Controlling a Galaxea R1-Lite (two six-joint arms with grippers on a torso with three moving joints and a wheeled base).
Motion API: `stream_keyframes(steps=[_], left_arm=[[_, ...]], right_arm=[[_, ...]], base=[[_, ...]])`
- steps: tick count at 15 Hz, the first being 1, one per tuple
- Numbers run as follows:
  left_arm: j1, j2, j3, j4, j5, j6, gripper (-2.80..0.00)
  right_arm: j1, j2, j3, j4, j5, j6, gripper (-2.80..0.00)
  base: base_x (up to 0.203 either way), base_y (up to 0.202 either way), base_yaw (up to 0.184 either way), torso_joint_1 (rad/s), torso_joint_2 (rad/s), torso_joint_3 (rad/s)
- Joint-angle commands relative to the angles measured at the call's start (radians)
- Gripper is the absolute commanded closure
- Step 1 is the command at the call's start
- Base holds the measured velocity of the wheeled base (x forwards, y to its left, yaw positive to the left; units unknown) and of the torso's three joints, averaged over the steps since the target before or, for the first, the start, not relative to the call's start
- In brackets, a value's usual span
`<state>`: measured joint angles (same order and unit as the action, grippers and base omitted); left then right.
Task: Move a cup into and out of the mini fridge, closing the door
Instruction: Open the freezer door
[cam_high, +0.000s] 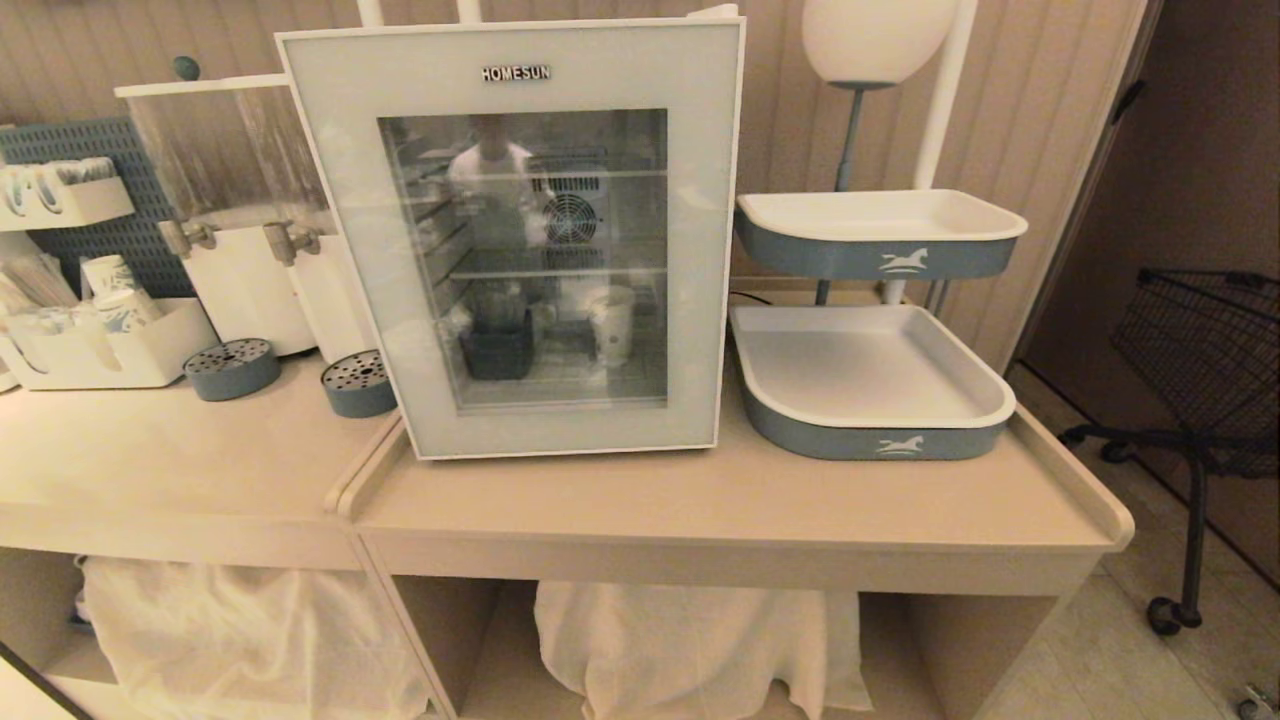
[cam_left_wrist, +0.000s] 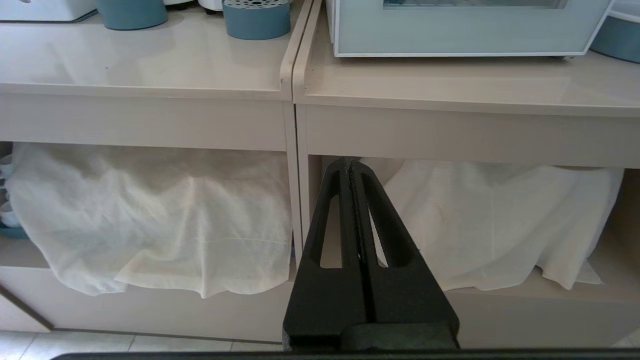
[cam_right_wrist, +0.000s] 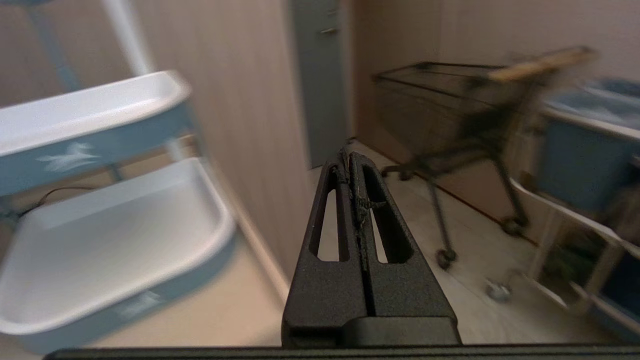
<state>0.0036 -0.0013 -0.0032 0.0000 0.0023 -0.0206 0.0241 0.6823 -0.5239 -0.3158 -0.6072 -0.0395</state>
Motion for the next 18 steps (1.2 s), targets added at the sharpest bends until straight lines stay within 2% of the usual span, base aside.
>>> stream_keyframes(steps=[1, 2, 4, 6, 7, 8, 9, 11, 12, 18], left_arm=[[-0.001, 0.000, 0.000, 0.000, 0.001, -0.001, 0.00], [-0.001, 0.000, 0.000, 0.000, 0.001, -0.001, 0.00], [-0.001, 0.000, 0.000, 0.000, 0.001, -0.001, 0.00], [-0.002, 0.000, 0.000, 0.000, 0.001, -0.001, 0.00], [-0.001, 0.000, 0.000, 0.000, 0.001, -0.001, 0.00], [-0.002, 0.000, 0.000, 0.000, 0.001, -0.001, 0.00], [-0.001, 0.000, 0.000, 0.000, 0.001, -0.001, 0.00], [-0.001, 0.000, 0.000, 0.000, 0.001, -0.001, 0.00], [-0.001, 0.000, 0.000, 0.000, 0.001, -0.001, 0.00], [-0.001, 0.000, 0.000, 0.000, -0.001, 0.001, 0.00]], right_arm=[[-0.025, -0.346, 0.089, 0.067, 0.000, 0.006, 0.00], [-0.026, -0.457, 0.125, 0.115, 0.017, 0.009, 0.00], [-0.026, -0.636, 0.244, 0.173, 0.138, 0.006, 0.00], [-0.026, -0.688, 0.427, 0.170, 0.258, 0.003, 0.00], [-0.026, -0.686, 0.499, 0.168, 0.354, 0.007, 0.00], [-0.026, -0.685, 0.530, 0.177, 0.411, 0.017, 0.00], [-0.026, -0.684, 0.521, 0.230, 0.461, 0.027, 0.00], [-0.026, -0.682, 0.460, 0.490, 0.565, 0.013, 0.00], [-0.026, -0.683, 0.424, 0.569, 0.613, -0.014, 0.00], [-0.026, -0.684, 0.424, 0.558, 0.627, -0.019, 0.00]], base=[[0.000, 0.000, 0.000, 0.000, 0.00, 0.000], [0.000, 0.000, 0.000, 0.000, 0.00, 0.000], [0.000, 0.000, 0.000, 0.000, 0.00, 0.000], [0.000, 0.000, 0.000, 0.000, 0.00, 0.000], [0.000, 0.000, 0.000, 0.000, 0.00, 0.000], [0.000, 0.000, 0.000, 0.000, 0.00, 0.000], [0.000, 0.000, 0.000, 0.000, 0.00, 0.000], [0.000, 0.000, 0.000, 0.000, 0.00, 0.000], [0.000, 0.000, 0.000, 0.000, 0.00, 0.000], [0.000, 0.000, 0.000, 0.000, 0.00, 0.000]])
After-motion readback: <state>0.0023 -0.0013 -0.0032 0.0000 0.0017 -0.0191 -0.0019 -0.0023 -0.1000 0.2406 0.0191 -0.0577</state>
